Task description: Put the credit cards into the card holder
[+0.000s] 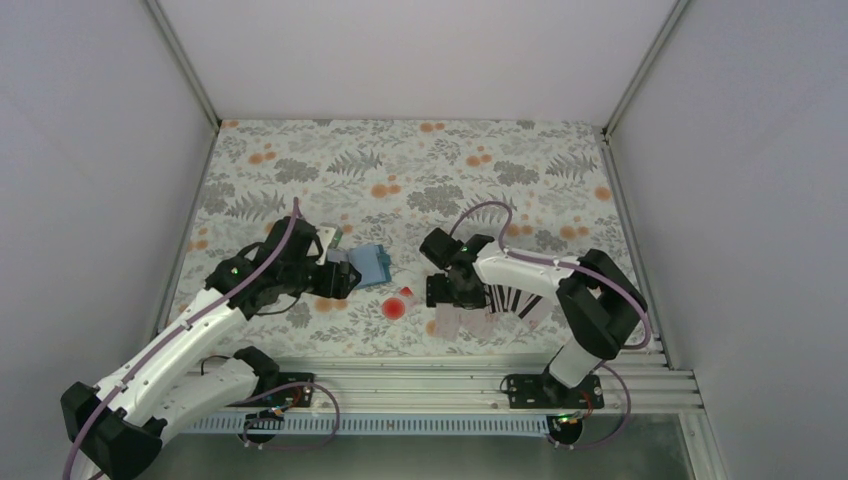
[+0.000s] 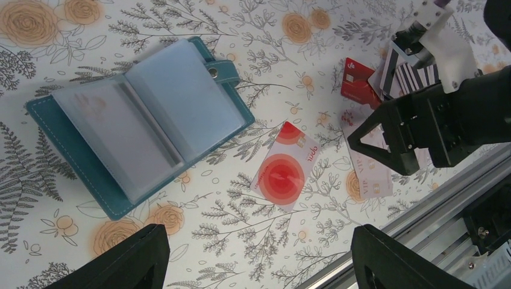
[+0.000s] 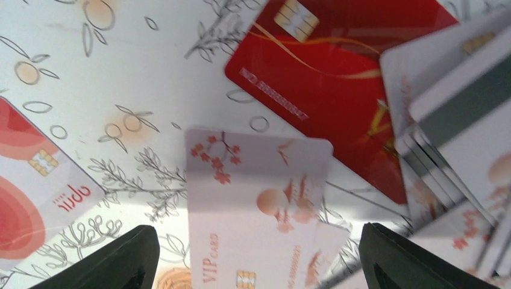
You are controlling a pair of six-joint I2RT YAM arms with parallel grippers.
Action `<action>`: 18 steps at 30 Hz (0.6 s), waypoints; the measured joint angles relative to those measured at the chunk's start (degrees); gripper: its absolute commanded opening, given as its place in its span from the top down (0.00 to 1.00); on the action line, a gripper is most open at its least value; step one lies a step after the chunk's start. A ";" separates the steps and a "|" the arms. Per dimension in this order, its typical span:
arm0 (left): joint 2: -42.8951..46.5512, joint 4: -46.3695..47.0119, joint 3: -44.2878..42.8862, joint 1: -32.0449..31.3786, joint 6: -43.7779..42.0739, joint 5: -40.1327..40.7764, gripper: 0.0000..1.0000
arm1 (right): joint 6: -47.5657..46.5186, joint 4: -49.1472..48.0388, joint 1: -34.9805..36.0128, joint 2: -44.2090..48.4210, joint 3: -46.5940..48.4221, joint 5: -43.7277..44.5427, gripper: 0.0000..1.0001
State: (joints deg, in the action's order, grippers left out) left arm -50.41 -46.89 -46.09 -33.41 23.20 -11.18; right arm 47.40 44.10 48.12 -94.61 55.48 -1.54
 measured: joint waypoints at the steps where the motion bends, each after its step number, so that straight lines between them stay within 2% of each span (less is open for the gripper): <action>1: 0.00 0.02 0.00 0.00 -0.02 0.02 0.24 | 0.61 0.74 0.07 0.33 0.00 0.17 0.14; 10: -0.37 0.07 0.00 0.00 -0.07 0.00 0.24 | 13.25 8.87 0.37 8.28 -0.04 3.13 0.15; 18: -0.37 0.09 0.02 0.00 -0.24 -0.22 0.24 | 22.27 11.15 0.35 10.38 -4.63 4.55 0.22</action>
State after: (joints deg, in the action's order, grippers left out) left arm -50.78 -46.81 -46.06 -33.41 22.96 -11.40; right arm 69.67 55.24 48.47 -84.23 50.85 3.01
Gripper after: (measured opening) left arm 0.757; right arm 0.811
